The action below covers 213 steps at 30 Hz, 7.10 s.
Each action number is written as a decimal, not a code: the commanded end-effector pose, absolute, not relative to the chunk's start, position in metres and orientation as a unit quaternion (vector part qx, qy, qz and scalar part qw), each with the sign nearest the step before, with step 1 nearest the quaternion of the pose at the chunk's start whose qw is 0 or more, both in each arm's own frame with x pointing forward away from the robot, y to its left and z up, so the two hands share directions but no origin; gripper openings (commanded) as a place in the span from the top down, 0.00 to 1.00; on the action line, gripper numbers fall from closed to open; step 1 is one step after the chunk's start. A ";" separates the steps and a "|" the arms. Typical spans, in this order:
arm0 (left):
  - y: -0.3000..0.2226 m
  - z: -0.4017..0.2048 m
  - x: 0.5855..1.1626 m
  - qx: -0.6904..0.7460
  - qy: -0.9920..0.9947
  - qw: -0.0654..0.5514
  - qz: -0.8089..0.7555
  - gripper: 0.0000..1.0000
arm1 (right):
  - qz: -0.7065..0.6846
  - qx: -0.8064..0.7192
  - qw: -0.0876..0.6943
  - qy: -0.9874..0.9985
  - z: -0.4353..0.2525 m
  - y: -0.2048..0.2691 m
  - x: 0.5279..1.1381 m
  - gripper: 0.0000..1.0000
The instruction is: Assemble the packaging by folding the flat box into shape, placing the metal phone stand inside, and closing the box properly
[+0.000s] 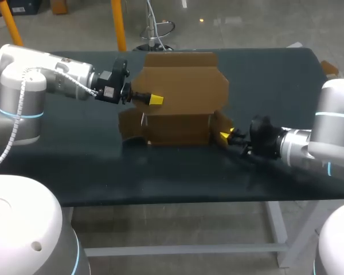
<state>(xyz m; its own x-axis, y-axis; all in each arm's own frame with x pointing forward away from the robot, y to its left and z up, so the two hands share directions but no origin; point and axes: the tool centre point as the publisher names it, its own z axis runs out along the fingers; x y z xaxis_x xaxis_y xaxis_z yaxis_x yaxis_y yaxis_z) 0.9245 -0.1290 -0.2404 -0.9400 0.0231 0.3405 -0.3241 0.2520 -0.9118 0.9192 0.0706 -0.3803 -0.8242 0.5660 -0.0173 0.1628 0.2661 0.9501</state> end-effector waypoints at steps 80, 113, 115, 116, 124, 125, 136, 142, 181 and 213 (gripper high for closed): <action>-0.131 -0.243 0.925 0.095 -0.779 0.146 0.603 1.00 | 0.561 0.196 0.115 0.796 -0.368 0.049 0.866 0.35; -0.131 -0.243 0.925 0.095 -0.779 0.146 0.603 1.00 | 0.532 0.106 0.125 0.831 -0.373 0.088 0.910 0.53; -0.131 -0.243 0.925 0.095 -0.779 0.146 0.603 1.00 | 0.532 0.107 0.127 0.830 -0.373 0.089 0.910 0.53; -0.131 -0.243 0.925 0.095 -0.779 0.146 0.603 1.00 | 0.532 0.107 0.128 0.830 -0.373 0.089 0.911 0.53; -0.131 -0.243 0.925 0.095 -0.779 0.146 0.603 1.00 | 0.537 0.113 0.130 0.826 -0.375 0.094 0.911 0.54; -0.131 -0.243 0.925 0.095 -0.779 0.146 0.603 1.00 | 0.538 0.114 0.131 0.825 -0.375 0.094 0.912 0.54; -0.131 -0.243 0.925 0.095 -0.779 0.146 0.603 1.00 | 0.544 0.137 0.136 0.817 -0.376 0.102 0.920 0.54; -0.131 -0.243 0.925 0.095 -0.779 0.146 0.603 1.00 | 0.550 0.149 0.148 0.809 -0.374 0.109 0.919 0.53; -0.131 -0.243 0.925 0.095 -0.779 0.146 0.603 1.00 | 0.550 0.325 0.267 0.722 -0.373 0.112 0.924 0.53; -0.131 -0.243 0.925 0.095 -0.779 0.146 0.603 1.00 | 0.506 0.464 0.335 0.646 -0.375 0.114 0.945 0.53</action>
<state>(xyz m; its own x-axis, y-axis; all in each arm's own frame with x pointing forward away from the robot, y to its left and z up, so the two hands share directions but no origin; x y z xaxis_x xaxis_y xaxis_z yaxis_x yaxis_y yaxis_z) 0.9252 -0.1311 -0.2410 -0.9400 0.0238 0.3404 -0.3237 0.2533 -0.9116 0.9396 0.1088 -0.3738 -0.6169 0.7781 0.1183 0.2583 0.0582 0.9643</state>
